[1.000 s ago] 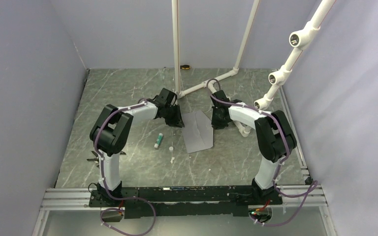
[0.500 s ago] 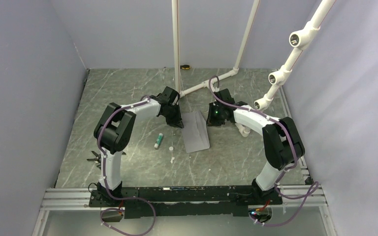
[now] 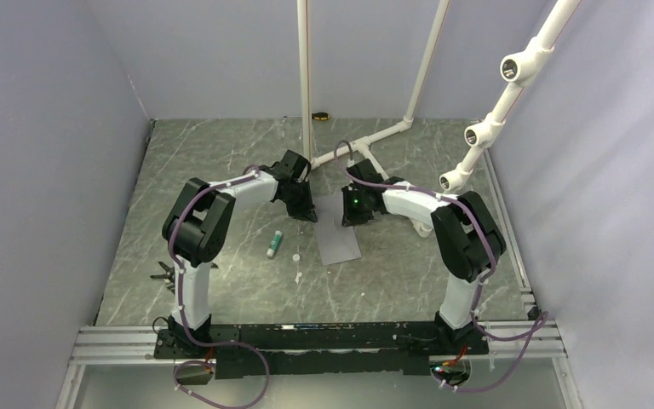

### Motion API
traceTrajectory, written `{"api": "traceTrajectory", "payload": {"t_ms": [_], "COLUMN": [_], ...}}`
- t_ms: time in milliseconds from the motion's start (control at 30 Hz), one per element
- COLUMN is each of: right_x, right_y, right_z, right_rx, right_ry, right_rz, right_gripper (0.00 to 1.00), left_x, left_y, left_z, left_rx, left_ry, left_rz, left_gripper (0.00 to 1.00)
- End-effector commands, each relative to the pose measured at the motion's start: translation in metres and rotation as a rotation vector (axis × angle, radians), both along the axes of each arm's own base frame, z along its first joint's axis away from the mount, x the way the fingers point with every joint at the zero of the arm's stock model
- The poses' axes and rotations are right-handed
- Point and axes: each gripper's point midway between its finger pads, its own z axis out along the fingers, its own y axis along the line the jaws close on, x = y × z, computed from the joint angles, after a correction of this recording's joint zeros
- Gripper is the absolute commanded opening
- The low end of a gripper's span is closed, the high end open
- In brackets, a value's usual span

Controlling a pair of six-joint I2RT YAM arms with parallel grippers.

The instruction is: Place the letter into the envelope and seal it

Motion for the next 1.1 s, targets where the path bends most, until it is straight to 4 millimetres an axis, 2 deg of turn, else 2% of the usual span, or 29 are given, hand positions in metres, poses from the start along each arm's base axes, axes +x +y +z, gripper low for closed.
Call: {"api": "traceTrajectory", "payload": {"t_ms": [0,200,500,600,733,1067], "right_x": [0.015,0.015,0.006,-0.003,-0.016,-0.018], "right_y": [0.006,0.006,0.008,0.008,0.006,0.006], "right_z": [0.011,0.002,-0.016,-0.021,-0.040,-0.070], "right_rx": [-0.082,-0.232,-0.288,-0.307,-0.321,-0.344], "right_ry": [-0.082,-0.109,-0.086,-0.091,-0.059,-0.002], "right_rz": [0.027,0.053,0.088,0.122,0.147,0.118], "right_gripper": [0.18,0.18,0.18,0.22,0.26,0.22], "left_x": [-0.023,-0.024,-0.029,-0.029,-0.032,-0.045], "left_y": [0.016,0.016,0.010,0.009,0.004,0.009], "left_z": [-0.035,-0.035,-0.039,-0.040,-0.043,-0.057], "left_rx": [0.093,0.085,0.045,0.030,0.002,0.008], "left_ry": [0.088,0.091,0.126,0.136,0.168,0.216], "left_rz": [0.010,0.014,0.016,0.021,0.027,0.024], "left_gripper": [0.12,0.11,0.11,0.11,0.11,0.10]}}
